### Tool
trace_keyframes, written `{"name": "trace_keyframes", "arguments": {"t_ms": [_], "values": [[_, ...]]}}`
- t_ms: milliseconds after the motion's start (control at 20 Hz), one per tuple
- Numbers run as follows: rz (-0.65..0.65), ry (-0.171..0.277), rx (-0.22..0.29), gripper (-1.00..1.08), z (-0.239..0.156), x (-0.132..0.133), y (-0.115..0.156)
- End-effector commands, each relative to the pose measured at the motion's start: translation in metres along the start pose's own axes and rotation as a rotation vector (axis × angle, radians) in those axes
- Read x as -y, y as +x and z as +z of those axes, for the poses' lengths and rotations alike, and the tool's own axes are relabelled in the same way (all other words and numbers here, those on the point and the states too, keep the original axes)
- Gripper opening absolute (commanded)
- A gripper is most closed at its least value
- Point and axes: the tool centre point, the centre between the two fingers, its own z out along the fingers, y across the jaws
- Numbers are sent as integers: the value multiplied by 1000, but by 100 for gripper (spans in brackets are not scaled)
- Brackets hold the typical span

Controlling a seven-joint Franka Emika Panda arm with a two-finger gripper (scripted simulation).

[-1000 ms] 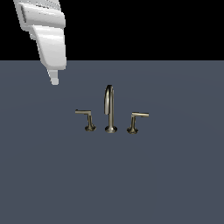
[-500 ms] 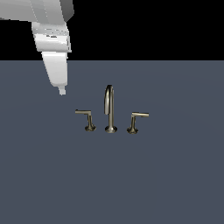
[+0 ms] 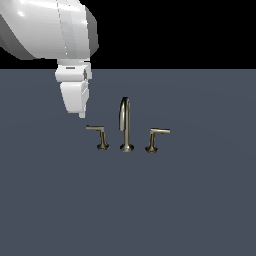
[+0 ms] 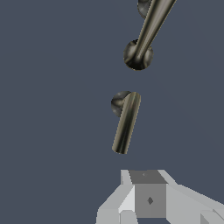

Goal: Turn on the faucet by rotating a designated handle.

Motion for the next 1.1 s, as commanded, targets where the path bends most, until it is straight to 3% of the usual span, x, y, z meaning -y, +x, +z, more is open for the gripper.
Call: {"name": "trace_keyframes", "arguments": {"t_ms": [0, 550, 1050], "values": [[59, 0, -4, -100, 13, 11, 7], [241, -2, -9, -100, 52, 44, 32], [268, -2, -9, -100, 57, 48, 36]]}}
